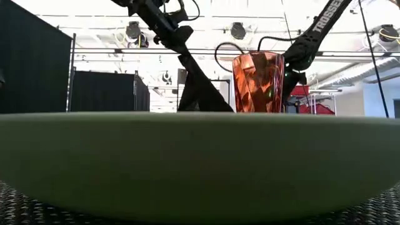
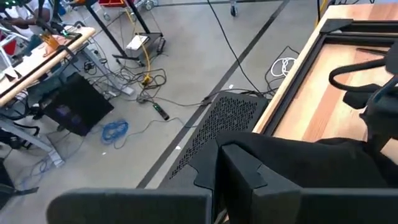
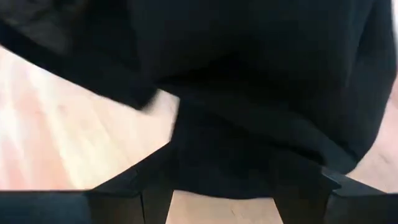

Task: Set table place
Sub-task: Fold the black napkin

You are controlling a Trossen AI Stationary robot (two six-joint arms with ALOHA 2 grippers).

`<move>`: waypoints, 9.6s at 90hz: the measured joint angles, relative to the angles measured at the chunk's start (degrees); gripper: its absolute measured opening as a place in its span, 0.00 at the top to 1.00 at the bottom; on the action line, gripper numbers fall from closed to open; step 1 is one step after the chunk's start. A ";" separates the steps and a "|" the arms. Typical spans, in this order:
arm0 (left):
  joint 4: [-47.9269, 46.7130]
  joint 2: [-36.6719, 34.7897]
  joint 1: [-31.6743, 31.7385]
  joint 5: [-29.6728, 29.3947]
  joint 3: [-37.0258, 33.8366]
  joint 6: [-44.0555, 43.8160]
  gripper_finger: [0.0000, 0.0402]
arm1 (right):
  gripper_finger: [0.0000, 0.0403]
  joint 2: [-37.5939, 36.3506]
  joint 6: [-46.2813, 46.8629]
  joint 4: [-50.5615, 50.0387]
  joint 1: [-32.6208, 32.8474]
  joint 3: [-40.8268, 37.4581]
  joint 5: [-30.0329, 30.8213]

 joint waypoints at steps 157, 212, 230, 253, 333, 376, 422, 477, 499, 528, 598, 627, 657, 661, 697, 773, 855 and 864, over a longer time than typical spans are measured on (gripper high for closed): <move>-6.71 -7.67 -1.25 -5.51 7.26 5.31 1.00 | 0.74 -9.40 -20.16 -37.39 -2.33 32.58 1.36; -9.77 -4.28 -0.76 -5.31 7.30 5.50 1.00 | 0.41 7.95 -10.72 -22.23 3.13 28.43 -7.73; -9.89 -4.15 -0.76 -5.16 7.30 5.54 1.00 | 0.43 11.43 -9.79 -17.87 4.13 28.43 -4.44; -9.95 -4.15 -0.76 -5.15 7.30 5.94 1.00 | 0.43 14.93 -9.29 -17.05 4.20 28.43 -3.13; -9.99 -4.15 -0.76 -5.11 7.26 6.92 1.00 | 0.43 20.01 -6.93 -19.56 4.37 28.98 -0.71; -10.87 -4.15 -0.74 -5.11 7.26 6.94 1.00 | 0.98 19.46 -7.04 -20.13 4.50 28.71 1.18; -11.17 -4.15 -0.76 -5.11 7.23 6.96 1.00 | 1.00 -1.50 -8.95 -28.93 4.16 32.60 10.67; -9.75 -8.80 -6.47 -4.59 10.58 7.43 1.00 | 1.00 -22.93 -9.16 -28.78 -0.13 34.18 19.43; -11.57 -10.15 -9.93 -6.60 16.90 9.87 1.00 | 1.00 -27.97 -11.02 -27.94 0.40 39.97 19.89; -15.76 -11.15 -13.24 -8.04 20.15 9.83 1.00 | 1.00 -29.49 -13.01 -33.40 1.81 47.36 21.51; -26.93 -15.48 -18.96 -11.22 20.17 3.98 1.00 | 1.00 -29.22 -6.88 -47.12 8.64 51.56 31.93; -29.56 -13.62 -15.23 -10.49 11.52 2.22 1.00 | 1.00 -23.82 -7.38 -48.26 7.98 49.72 31.80; -24.25 -13.66 -12.87 -9.67 -1.48 0.75 1.00 | 1.00 -19.35 -11.19 -44.06 0.69 39.24 26.10; -24.12 -13.64 -12.71 -8.67 -2.81 0.69 1.00 | 1.00 -19.33 -10.69 -43.29 -0.27 37.76 23.78; -21.43 -13.64 -13.72 -2.52 -9.01 -4.21 1.00 | 1.00 -19.37 -8.48 -45.62 -0.40 32.87 20.46; -19.85 -10.80 -15.05 11.32 -14.95 -6.34 1.00 | 1.00 -19.43 -7.22 -57.62 -0.63 32.85 18.24; -24.24 -10.82 -16.17 22.42 -16.26 -6.71 1.00 | 0.56 -19.35 -8.51 -59.55 -7.62 32.85 14.85; -28.83 -10.82 -16.13 29.67 -16.26 -6.50 1.00 | 0.57 -19.01 -8.66 -58.56 -7.69 32.85 11.80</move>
